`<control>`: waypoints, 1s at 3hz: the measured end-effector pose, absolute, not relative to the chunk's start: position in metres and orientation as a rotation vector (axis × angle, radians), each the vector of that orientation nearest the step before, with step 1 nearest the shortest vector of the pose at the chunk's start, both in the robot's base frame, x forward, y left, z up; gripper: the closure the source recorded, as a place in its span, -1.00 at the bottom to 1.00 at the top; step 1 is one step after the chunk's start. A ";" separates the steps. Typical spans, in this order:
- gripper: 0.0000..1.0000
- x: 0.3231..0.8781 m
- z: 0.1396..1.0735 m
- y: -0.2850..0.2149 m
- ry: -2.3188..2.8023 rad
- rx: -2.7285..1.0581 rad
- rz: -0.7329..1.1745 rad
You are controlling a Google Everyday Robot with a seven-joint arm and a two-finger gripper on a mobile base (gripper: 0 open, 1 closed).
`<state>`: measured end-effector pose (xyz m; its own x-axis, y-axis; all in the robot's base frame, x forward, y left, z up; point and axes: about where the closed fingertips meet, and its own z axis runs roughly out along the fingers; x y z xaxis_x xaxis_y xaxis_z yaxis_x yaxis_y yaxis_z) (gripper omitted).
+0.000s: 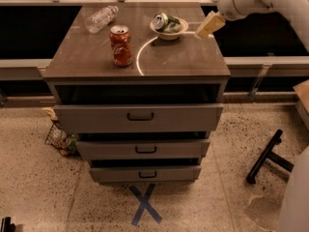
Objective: Pick green can from paper bowl and place on counter
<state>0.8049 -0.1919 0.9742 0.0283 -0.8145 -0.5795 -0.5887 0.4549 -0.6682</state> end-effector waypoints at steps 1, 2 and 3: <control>-1.00 0.833 0.967 -0.186 1.529 -1.223 -0.345; -1.00 0.858 0.977 -0.179 1.405 -1.212 -0.430; -1.00 0.879 0.984 -0.169 1.311 -1.216 -0.493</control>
Offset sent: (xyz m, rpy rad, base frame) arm 0.0783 0.0174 0.0218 -0.0889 -0.4362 0.0573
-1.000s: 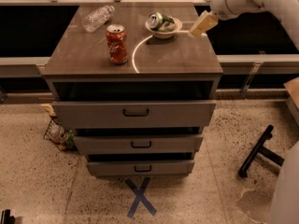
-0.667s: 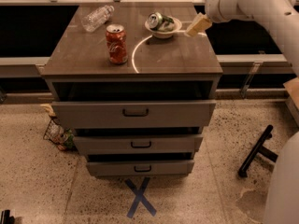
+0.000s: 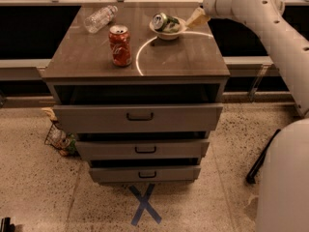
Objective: Pick green can from paper bowl and place on counter
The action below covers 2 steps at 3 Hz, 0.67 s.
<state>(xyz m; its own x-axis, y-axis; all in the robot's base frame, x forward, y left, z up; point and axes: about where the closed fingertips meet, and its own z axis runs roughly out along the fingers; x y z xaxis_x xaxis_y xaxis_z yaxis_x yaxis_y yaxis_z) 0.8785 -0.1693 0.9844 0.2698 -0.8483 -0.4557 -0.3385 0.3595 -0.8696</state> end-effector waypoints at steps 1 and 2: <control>-1.00 0.899 0.991 -0.156 1.235 -1.222 -0.534; -1.00 0.915 0.996 -0.142 1.178 -1.226 -0.549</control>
Offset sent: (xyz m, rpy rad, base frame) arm 0.0579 0.0342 0.0245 -0.0497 -0.1771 0.0680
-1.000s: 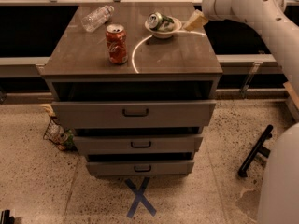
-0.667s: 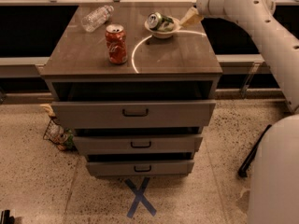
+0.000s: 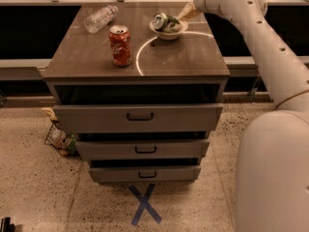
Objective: Pick green can from paper bowl and place on counter
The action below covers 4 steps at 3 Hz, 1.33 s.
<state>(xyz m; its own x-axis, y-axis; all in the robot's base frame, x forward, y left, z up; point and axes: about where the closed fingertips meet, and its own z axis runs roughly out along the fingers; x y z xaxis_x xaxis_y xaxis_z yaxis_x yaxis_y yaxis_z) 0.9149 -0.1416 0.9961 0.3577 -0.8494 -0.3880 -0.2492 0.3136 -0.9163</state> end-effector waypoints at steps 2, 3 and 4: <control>-1.00 0.924 0.966 -0.116 1.154 -1.303 -0.498; -1.00 0.927 0.946 -0.102 1.141 -1.348 -0.468; -1.00 0.929 0.932 -0.081 1.113 -1.387 -0.434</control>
Offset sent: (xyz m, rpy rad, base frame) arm 0.0103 0.0332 -0.0568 -0.0624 0.0796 0.1179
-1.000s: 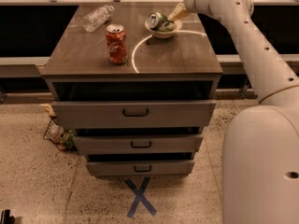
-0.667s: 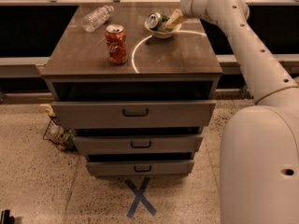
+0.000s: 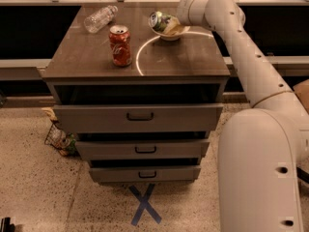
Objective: Pick green can from paper bowl and place on counter
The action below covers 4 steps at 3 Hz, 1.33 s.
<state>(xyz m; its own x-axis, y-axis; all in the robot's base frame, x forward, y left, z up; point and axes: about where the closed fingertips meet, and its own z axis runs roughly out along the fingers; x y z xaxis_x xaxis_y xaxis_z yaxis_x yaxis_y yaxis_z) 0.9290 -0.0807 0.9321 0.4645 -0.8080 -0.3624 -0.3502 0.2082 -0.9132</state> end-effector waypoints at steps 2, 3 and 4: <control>-0.65 0.930 0.915 -0.053 1.075 -1.448 -0.387; -0.65 0.930 0.911 -0.050 1.079 -1.466 -0.386; -0.63 0.930 0.907 -0.051 1.101 -1.473 -0.365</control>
Offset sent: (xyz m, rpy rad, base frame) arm 0.0037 0.0318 -0.0205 -0.0377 0.0258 0.0929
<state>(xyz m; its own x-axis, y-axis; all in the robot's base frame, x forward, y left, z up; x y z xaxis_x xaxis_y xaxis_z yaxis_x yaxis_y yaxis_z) 0.9302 -0.0510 0.9075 0.5027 -0.7851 -0.3618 -0.4138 0.1489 -0.8981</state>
